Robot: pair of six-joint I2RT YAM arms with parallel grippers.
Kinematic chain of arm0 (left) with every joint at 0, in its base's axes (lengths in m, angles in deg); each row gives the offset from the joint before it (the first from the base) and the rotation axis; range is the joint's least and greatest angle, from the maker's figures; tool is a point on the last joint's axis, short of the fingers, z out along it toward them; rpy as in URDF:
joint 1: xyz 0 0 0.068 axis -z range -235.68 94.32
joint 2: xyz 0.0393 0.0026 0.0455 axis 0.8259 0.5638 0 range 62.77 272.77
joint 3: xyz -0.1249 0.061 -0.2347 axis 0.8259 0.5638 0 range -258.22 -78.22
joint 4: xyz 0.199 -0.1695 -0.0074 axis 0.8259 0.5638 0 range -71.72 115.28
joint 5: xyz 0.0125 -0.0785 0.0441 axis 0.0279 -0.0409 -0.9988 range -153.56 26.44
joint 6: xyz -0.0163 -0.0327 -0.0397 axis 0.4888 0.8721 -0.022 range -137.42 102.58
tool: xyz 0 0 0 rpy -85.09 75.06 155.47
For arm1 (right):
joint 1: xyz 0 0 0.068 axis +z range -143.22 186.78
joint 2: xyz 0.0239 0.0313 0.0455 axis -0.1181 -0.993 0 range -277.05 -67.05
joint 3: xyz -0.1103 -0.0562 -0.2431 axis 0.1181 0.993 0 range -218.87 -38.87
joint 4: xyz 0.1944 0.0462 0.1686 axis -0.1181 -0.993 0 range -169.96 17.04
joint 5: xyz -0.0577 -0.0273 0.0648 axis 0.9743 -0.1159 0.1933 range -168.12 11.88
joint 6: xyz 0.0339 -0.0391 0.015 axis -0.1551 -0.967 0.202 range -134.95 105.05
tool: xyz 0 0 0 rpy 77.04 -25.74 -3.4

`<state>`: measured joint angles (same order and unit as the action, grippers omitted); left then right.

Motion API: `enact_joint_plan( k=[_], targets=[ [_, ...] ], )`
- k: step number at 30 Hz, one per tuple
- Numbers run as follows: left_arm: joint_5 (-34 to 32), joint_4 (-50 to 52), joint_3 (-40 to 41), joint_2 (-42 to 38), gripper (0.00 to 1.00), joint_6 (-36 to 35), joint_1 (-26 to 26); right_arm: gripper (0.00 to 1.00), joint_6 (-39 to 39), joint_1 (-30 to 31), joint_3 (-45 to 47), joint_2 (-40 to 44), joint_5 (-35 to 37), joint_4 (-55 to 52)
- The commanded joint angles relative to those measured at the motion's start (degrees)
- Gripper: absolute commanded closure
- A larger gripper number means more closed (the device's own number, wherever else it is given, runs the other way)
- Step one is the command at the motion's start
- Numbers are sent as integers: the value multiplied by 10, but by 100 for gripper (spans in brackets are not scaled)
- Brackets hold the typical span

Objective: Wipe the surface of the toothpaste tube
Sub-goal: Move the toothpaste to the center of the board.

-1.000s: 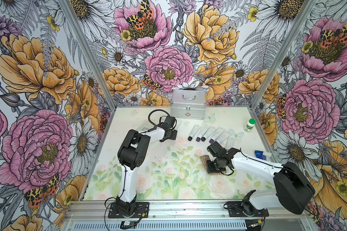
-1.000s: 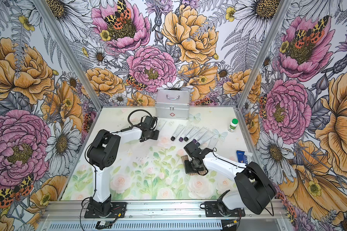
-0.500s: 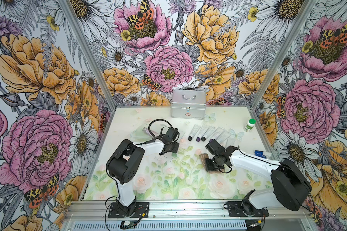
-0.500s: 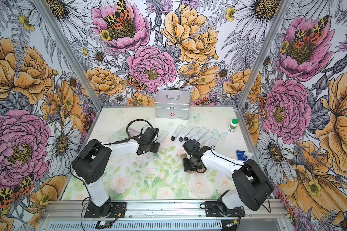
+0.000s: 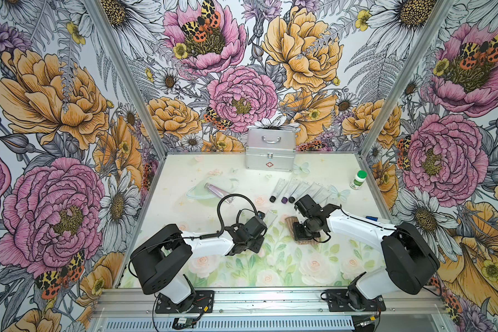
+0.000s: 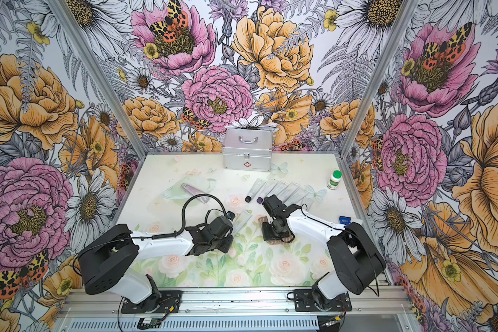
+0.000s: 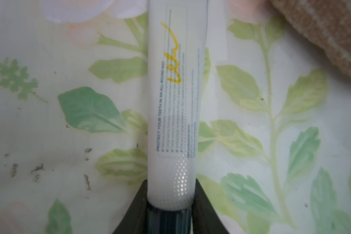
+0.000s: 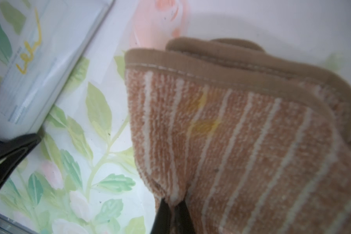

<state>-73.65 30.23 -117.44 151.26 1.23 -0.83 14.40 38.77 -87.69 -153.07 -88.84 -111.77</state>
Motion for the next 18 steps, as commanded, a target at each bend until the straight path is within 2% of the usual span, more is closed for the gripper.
enact_joint_plan(
  k=[1,5,10,14,18],
  targets=[
    [-14,-30,12,-15,68,25,39,100,-14,-13,-18,-2,-13,-2],
    [-37,-35,5,10,68,24,82,100,-16,-18,-22,1,-13,-9],
    [-30,-69,9,37,67,15,91,100,-13,-20,-15,7,-12,-9],
    [-24,-117,38,33,58,5,89,100,-14,-22,-8,10,-12,-9],
    [-23,-191,89,4,38,4,88,100,-15,-24,-6,7,-12,-12]
  ],
)
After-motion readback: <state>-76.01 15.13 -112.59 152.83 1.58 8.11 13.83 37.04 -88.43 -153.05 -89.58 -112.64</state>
